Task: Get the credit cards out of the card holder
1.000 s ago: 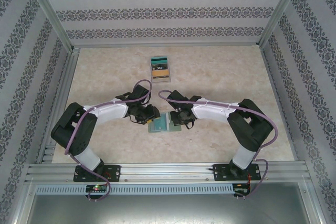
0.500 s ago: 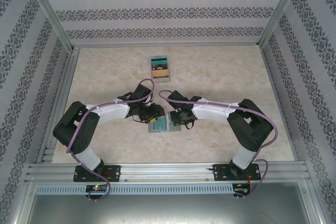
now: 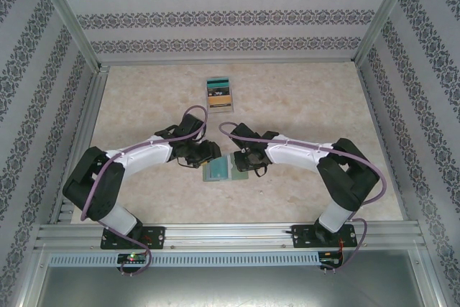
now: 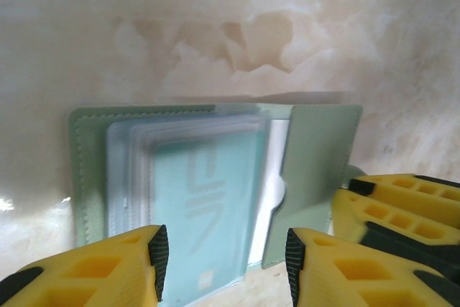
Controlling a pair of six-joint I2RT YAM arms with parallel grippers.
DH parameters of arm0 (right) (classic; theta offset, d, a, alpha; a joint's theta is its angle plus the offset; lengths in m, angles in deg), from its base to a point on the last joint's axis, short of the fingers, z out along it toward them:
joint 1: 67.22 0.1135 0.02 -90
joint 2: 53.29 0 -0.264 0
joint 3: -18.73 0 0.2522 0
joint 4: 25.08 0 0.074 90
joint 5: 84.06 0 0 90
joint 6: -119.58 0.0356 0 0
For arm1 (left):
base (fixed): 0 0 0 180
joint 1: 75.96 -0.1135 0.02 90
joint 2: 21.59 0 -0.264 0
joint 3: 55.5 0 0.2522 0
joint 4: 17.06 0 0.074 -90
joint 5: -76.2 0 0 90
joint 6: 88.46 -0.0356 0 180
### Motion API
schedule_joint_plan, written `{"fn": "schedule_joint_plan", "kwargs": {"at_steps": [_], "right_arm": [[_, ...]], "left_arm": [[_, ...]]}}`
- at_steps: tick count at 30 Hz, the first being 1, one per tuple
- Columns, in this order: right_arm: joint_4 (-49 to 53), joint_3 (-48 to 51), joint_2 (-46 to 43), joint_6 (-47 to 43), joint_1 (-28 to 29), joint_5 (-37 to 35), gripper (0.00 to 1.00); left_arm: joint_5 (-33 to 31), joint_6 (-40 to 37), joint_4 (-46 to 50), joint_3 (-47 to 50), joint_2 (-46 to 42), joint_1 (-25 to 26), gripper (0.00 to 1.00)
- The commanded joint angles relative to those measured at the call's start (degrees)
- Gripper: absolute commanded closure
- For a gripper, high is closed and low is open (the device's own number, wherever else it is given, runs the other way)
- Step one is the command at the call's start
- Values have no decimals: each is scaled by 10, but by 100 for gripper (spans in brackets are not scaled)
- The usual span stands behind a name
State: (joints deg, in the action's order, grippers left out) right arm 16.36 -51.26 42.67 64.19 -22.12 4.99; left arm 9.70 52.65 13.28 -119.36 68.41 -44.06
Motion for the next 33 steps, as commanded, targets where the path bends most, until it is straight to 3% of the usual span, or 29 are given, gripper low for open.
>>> {"fn": "schedule_joint_plan", "kwargs": {"at_steps": [1, 14, 27, 33], "right_arm": [[23, -2, -20, 9, -5, -22, 73], [-8, 16, 29, 12, -5, -3, 73], [-13, 21, 35, 16, -5, 1, 73], [-14, 22, 34, 18, -5, 1, 73]], "left_arm": [[-6, -14, 27, -10, 18, 7, 51], [9, -21, 14, -21, 59, 18, 52], [-23, -31, 52, -39, 12, 21, 51], [-18, -36, 51, -45, 33, 27, 52]]}}
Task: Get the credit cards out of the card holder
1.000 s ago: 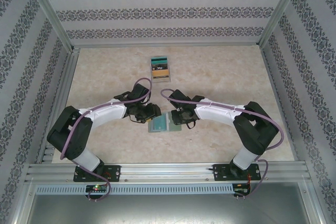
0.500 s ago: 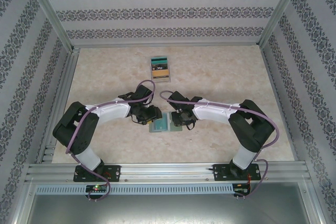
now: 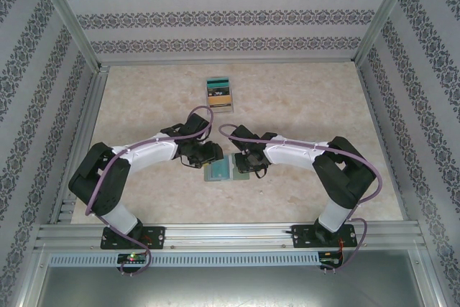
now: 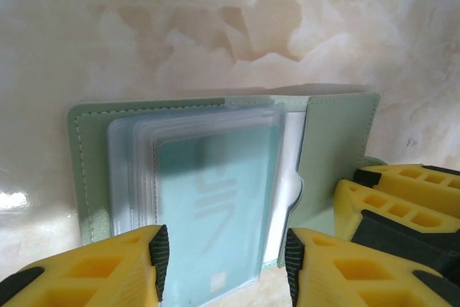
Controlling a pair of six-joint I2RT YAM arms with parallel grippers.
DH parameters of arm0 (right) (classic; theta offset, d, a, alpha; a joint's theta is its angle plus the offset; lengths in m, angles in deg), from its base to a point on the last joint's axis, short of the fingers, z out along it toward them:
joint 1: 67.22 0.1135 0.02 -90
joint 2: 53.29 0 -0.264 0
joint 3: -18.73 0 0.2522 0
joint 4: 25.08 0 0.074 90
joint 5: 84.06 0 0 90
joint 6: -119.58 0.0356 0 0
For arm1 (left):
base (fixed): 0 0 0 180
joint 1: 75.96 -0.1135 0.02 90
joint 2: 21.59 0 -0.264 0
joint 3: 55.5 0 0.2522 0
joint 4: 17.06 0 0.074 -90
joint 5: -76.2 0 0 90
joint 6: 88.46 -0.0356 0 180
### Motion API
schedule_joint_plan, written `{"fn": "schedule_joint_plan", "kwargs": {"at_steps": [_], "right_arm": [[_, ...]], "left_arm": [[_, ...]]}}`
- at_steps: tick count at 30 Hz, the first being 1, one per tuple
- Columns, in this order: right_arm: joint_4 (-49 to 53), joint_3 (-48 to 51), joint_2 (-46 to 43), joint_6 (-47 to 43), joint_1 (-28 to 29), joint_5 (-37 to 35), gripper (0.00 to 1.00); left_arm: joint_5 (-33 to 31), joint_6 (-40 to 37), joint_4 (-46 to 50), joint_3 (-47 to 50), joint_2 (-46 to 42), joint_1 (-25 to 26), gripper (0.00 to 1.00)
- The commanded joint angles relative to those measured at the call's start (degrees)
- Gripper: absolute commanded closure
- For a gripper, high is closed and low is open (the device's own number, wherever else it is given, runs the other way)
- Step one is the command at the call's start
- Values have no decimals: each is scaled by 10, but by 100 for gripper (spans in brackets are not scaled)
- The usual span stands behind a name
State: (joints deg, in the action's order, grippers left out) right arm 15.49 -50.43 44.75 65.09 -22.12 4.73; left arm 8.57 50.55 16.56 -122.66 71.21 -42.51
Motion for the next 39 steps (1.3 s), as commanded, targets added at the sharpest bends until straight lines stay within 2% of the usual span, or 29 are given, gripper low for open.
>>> {"fn": "schedule_joint_plan", "kwargs": {"at_steps": [1, 9, 18, 33, 39], "right_arm": [[-5, 14, 14, 9, -4, 3, 73], [-6, 17, 11, 10, -3, 3, 73], [-6, 19, 11, 12, -1, 2, 73], [-6, 17, 14, 13, 2, 3, 73], [-7, 18, 14, 16, 3, 3, 73]], "left_arm": [[-7, -14, 16, -11, 7, 13, 51], [-15, -15, 32, -14, 30, 17, 52], [-34, -18, 41, -10, 12, 19, 53], [15, -19, -11, -14, 50, 28, 52], [51, -14, -58, -7, 49, 29, 43]]}}
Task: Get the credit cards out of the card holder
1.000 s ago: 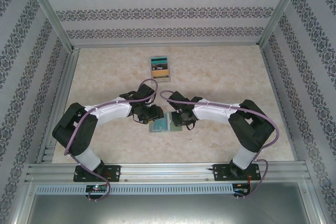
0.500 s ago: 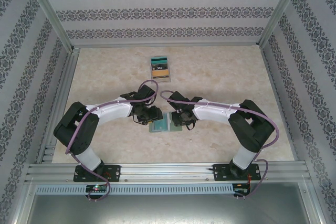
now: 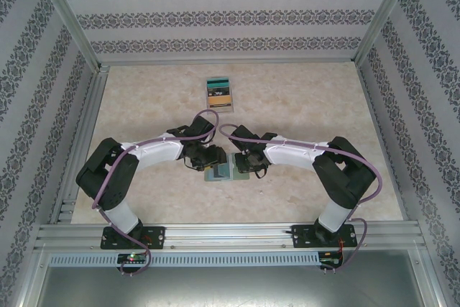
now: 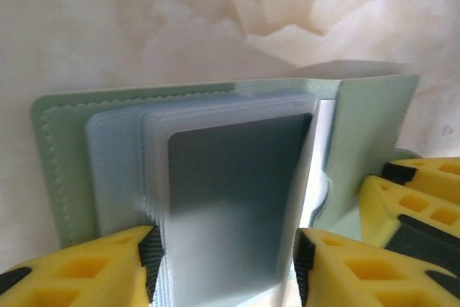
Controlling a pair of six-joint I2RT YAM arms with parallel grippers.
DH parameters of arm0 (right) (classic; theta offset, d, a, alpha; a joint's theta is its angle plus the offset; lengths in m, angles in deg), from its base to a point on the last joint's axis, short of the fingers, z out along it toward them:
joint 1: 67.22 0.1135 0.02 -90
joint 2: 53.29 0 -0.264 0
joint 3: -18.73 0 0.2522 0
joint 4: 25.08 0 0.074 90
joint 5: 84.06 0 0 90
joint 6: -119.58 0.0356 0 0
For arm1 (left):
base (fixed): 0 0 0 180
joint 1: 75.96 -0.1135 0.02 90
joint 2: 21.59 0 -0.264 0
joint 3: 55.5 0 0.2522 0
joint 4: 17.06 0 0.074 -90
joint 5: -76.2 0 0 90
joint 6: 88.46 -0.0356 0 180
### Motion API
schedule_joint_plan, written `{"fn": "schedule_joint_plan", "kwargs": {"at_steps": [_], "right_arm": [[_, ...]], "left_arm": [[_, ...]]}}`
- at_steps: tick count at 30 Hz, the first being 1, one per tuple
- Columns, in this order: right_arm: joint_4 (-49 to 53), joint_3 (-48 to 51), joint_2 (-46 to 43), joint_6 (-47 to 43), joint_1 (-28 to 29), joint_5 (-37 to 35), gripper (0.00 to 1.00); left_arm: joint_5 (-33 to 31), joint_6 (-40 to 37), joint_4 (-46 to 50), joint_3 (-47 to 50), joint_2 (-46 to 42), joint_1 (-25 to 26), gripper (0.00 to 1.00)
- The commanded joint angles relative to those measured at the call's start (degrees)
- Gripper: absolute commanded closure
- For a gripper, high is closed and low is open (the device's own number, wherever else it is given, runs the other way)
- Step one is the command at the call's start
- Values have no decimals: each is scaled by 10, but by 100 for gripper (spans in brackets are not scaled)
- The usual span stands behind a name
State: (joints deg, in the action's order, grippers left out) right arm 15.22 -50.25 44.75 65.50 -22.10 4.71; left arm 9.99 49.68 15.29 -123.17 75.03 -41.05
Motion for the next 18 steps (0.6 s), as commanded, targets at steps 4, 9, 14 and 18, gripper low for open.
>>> {"fn": "schedule_joint_plan", "kwargs": {"at_steps": [4, 9, 14, 18], "right_arm": [[-4, 18, 13, 13, 4, 2, 73], [-9, 22, 10, 17, 1, 4, 71], [-15, 28, 3, 25, -3, 8, 67], [-17, 39, -26, 30, -12, 4, 54]], "left_arm": [[48, -5, -58, -2, 11, 14, 25], [57, -3, -76, 6, 5, 14, 9], [58, -2, -76, 7, 7, 14, 7], [62, -1, -78, 10, 11, 15, 6]]}}
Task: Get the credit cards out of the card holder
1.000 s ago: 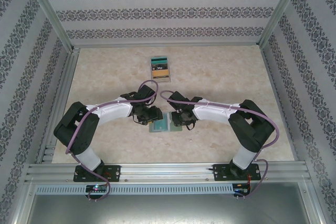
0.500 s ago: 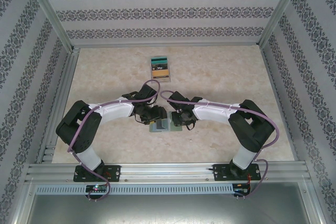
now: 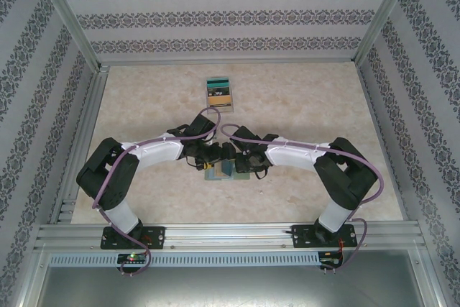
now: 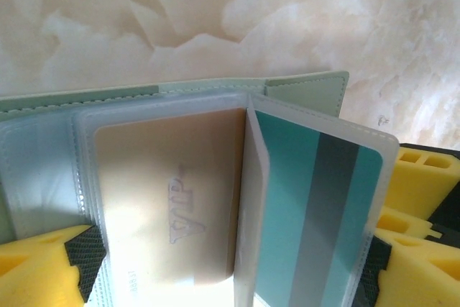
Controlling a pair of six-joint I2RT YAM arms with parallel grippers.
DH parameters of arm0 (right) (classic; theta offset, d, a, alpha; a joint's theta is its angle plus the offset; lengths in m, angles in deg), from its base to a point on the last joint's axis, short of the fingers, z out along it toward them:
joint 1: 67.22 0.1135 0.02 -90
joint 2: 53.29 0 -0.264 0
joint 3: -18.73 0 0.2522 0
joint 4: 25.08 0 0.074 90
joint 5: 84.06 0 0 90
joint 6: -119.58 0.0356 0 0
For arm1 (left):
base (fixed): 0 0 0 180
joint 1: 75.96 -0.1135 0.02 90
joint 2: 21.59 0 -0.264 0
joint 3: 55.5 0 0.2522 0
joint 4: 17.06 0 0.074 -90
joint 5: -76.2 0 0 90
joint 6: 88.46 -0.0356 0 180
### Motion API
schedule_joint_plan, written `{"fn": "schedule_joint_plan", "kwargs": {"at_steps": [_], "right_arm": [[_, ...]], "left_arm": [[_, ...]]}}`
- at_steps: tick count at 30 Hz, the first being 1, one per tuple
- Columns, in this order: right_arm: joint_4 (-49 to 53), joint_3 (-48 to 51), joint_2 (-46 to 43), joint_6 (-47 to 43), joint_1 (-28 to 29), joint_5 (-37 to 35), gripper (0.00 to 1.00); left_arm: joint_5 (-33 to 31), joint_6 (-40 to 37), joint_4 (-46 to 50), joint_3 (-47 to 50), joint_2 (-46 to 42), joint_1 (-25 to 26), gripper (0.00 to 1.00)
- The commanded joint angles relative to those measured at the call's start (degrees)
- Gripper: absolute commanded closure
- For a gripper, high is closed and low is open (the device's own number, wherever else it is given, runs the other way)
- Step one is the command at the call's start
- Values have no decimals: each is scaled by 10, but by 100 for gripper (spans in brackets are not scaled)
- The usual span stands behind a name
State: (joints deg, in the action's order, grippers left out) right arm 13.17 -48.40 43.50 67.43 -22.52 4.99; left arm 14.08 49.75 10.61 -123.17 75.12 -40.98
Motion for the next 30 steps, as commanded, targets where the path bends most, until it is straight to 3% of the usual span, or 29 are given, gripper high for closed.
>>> {"fn": "schedule_joint_plan", "kwargs": {"at_steps": [1, 12, 20, 30], "right_arm": [[0, 23, -23, 12, -11, 2, 52], [-10, 70, -136, 26, -41, 23, 42], [-113, 125, -173, 37, -34, 120, 34], [-179, 176, -222, 58, -20, 135, 27]], "left_arm": [[22, -1, -31, 10, 11, 14, 5], [22, 0, -31, 8, 26, 15, 5], [23, 0, -24, -2, 39, 19, 5], [23, -2, -19, -6, 44, 21, 5]]}}
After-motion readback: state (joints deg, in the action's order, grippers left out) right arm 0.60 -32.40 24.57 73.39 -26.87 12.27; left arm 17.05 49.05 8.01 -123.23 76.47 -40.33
